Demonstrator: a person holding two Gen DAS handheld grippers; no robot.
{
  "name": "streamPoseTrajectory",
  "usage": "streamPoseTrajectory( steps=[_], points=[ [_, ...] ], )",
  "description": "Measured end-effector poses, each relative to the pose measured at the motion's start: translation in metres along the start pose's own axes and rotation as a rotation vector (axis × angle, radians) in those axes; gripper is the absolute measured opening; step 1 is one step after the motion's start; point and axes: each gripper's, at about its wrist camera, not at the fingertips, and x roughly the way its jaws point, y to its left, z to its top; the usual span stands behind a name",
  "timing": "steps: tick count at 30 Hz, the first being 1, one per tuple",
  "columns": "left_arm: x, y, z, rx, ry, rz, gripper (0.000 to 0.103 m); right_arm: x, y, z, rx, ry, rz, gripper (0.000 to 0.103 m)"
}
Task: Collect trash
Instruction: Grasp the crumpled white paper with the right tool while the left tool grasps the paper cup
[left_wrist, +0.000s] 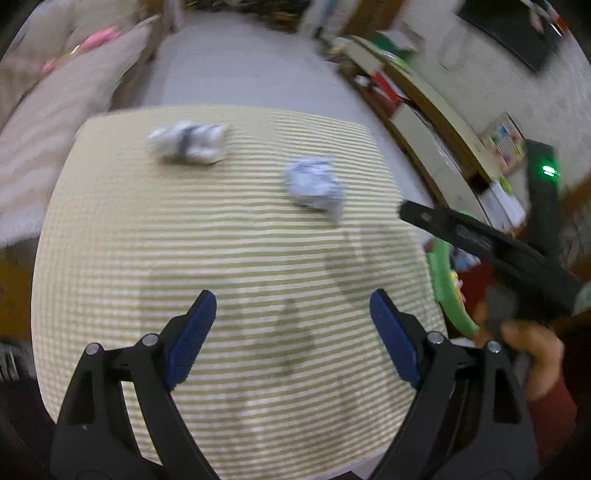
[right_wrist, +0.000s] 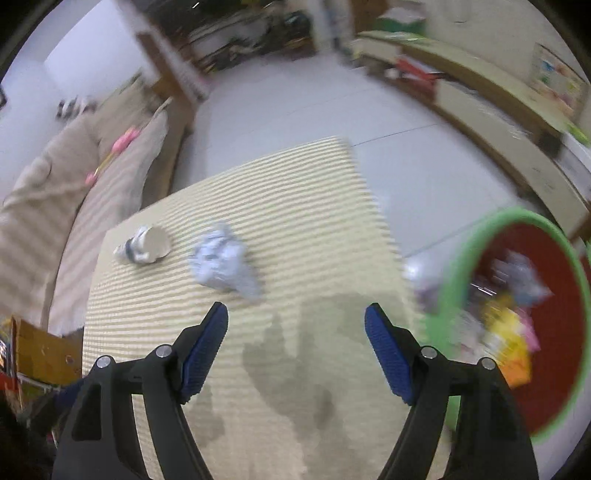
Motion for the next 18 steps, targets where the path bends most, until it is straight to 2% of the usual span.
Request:
streamPoseTrajectory(
  steps=[7,8,9,12,14,18],
  points=[
    [-0.007,0.06,0.03,-0.19,-0.048,-0.028,0.083,0.072,0.05,0.032,-0.063,0.116,-0.016,0.074],
    [-0.004,0.067,0.035,-0.212,-0.051,-0.033,0.083,0.079,0.052,0.033,-0.073,0.133,-0.024,0.071],
    [-0.001,0.074,0.042,-0.237,-0.053,-0.042,0.083,0.084,0.054,0.033,-0.082,0.143,-0.039,0.059],
    [0.017,0.091,0.068,-0.326,-0.049,-0.059,0.083,0.079,0.056,0.031,-0.101,0.123,-0.037,0.05],
    [0.033,0.104,0.085,-0.393,-0.039,-0.063,0.083,0.069,0.054,0.025,-0.102,0.11,-0.024,0.049],
    [0.061,0.117,0.11,-0.462,-0.016,-0.051,0.083,0.04,0.048,0.003,-0.089,0.089,0.023,0.049]
  ],
)
